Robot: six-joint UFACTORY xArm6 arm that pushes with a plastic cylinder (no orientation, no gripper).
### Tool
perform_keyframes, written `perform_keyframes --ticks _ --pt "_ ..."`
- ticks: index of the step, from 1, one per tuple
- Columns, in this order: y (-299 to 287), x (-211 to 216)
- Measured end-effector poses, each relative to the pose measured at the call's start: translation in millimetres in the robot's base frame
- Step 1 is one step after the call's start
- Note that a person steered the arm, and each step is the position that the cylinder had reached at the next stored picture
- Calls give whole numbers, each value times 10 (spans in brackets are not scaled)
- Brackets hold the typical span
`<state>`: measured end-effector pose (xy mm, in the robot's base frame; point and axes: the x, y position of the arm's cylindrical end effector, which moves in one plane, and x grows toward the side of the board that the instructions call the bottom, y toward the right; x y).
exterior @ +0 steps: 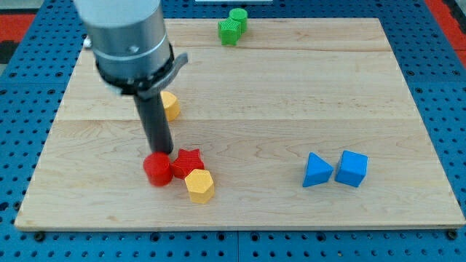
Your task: Place the red circle left to the red star
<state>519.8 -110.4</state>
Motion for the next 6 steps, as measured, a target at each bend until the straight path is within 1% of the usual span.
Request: perform_keyframes --ticks 1,2,3,4,5,6 --pt "-643 76" --pt "-1010 476" --pt "-157 769" --pt "47 556" --pt "182 980" --pt "660 847"
